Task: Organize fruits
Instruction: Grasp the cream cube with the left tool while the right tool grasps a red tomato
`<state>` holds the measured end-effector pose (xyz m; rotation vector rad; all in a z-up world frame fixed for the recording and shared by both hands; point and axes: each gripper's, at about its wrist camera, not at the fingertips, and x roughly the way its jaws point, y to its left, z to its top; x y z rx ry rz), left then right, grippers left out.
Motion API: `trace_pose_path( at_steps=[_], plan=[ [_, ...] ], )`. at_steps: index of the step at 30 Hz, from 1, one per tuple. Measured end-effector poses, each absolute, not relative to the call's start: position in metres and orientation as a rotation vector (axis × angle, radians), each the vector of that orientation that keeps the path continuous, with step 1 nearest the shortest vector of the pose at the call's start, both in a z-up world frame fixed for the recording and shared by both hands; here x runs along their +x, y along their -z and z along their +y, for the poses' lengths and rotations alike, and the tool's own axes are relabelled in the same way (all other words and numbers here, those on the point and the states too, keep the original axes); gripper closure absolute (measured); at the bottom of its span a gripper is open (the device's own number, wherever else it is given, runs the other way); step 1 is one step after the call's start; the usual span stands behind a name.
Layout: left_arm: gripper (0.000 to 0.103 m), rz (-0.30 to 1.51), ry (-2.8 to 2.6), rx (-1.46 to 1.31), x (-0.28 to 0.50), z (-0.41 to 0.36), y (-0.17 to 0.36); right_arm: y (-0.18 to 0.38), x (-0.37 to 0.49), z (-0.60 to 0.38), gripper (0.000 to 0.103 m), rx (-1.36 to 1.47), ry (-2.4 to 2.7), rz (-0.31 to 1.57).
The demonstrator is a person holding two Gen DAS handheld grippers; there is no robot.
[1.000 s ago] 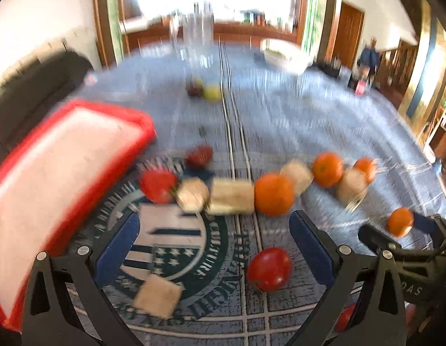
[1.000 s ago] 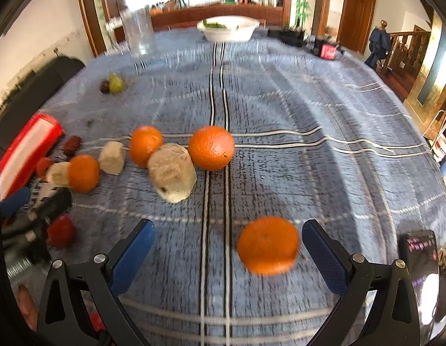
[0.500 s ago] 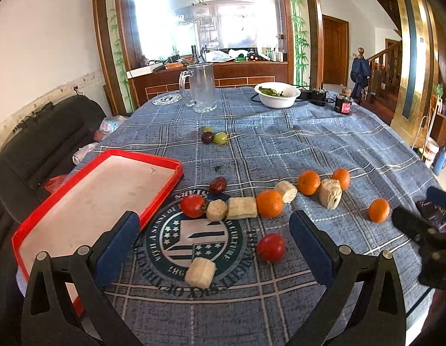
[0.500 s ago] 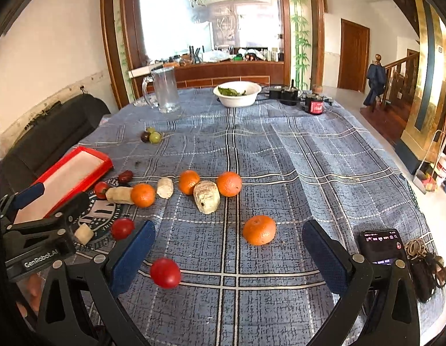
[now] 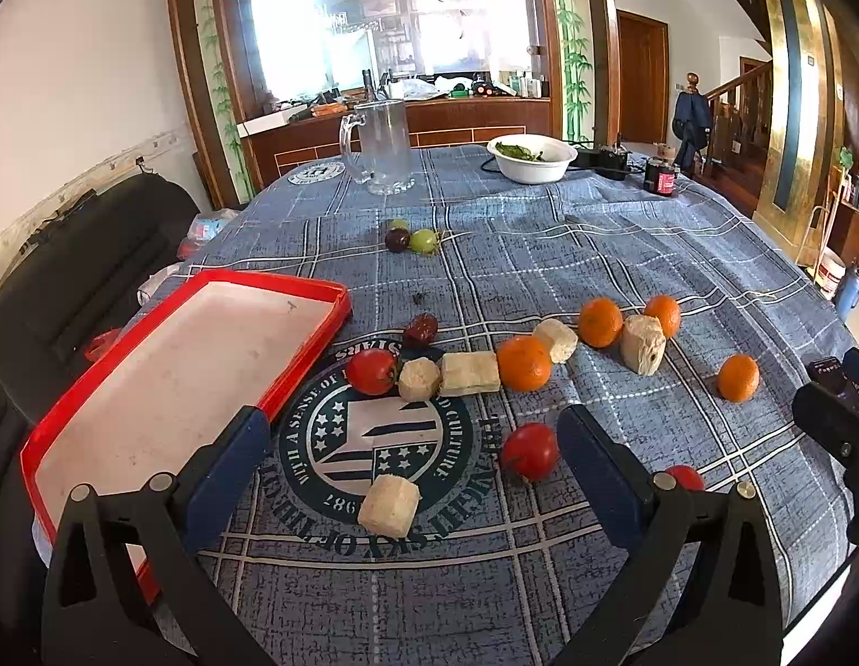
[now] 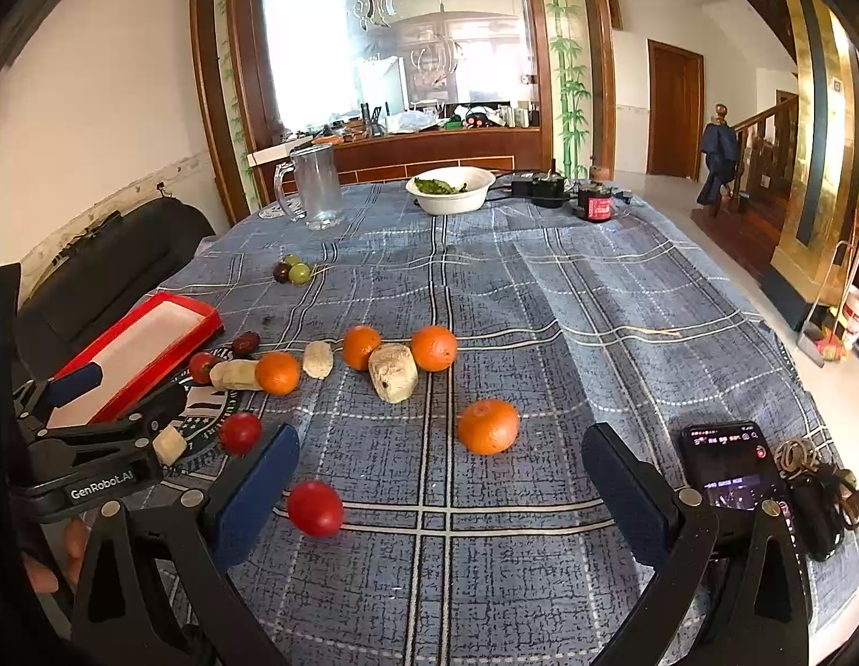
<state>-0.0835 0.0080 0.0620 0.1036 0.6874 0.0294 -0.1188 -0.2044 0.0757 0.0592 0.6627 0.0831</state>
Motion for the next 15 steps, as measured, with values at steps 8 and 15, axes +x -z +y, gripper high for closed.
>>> trace_pose_path(
  at_steps=[8, 15],
  plan=[
    [0.0, 0.694, -0.036, 0.092, -0.084, 0.015, -0.061, -0.082, -0.123, -0.194, 0.0, 0.016, -0.107, 0.645],
    [0.0, 0.728, -0.021, 0.068, -0.08, 0.017, -0.054, -0.081, -0.127, -0.187, 0.0, -0.021, -0.111, 0.635]
  ],
)
